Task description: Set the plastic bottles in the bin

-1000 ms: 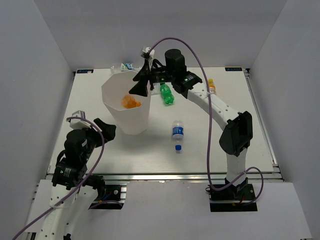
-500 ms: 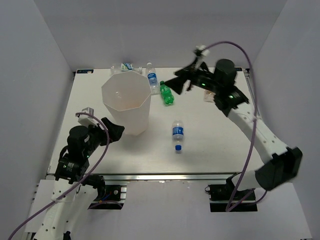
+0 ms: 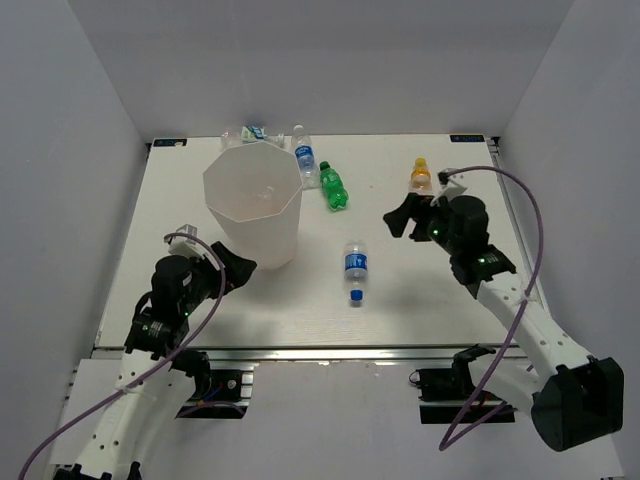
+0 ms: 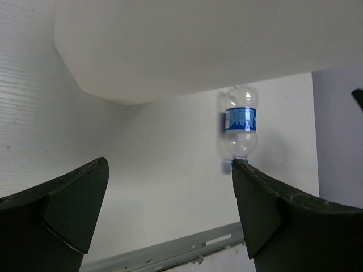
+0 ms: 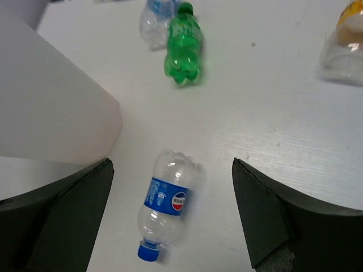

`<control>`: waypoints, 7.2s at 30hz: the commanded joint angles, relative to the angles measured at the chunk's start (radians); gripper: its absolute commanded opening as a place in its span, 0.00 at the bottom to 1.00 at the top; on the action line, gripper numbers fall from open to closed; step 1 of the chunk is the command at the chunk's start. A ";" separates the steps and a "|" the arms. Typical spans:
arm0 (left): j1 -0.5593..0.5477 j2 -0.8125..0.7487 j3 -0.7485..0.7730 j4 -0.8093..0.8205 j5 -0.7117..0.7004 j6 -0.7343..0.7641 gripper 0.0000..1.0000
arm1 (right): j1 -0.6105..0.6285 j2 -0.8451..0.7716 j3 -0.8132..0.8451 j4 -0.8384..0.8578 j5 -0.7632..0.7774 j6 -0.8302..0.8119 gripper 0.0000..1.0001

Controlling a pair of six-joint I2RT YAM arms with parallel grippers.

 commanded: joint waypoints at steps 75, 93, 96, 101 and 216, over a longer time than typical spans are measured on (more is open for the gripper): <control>0.406 0.562 0.189 0.096 -0.747 -0.388 0.98 | -0.148 1.175 1.403 -0.485 0.203 -0.226 0.89; 0.498 0.611 0.166 0.143 -0.669 -0.368 0.98 | -0.216 1.347 1.300 -0.537 0.097 -0.191 0.31; 0.498 0.605 0.151 0.172 -0.636 -0.357 0.98 | -0.196 1.227 1.303 -0.525 -0.022 -0.215 0.25; 0.498 0.604 0.122 0.231 -0.549 -0.311 0.98 | -0.055 0.937 1.293 -0.428 -0.104 -0.333 0.29; -0.344 1.957 1.320 0.517 -0.756 -0.153 0.95 | 0.116 -0.238 -0.283 -0.083 0.437 0.058 0.89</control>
